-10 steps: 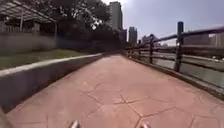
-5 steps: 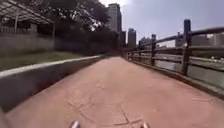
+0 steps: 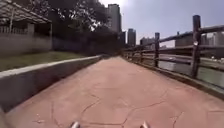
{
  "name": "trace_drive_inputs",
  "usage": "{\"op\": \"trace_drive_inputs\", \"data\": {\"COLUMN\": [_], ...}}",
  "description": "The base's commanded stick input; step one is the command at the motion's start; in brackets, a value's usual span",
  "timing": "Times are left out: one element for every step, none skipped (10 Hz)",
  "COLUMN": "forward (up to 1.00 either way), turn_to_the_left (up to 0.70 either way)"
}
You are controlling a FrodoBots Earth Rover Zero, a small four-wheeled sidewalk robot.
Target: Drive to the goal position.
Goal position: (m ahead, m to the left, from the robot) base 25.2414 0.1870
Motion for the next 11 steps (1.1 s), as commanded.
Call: {"op": "trace_drive_inputs", "data": {"forward": [0.70,0.70,0.70,0.70,0.70,0.70,0.70,0.70,0.70,0.70,0.70], "turn_to_the_left": [0.00,0.00,0.00,0.00,0.00,0.00,0.00,0.00,0.00,0.00,0.00]}}
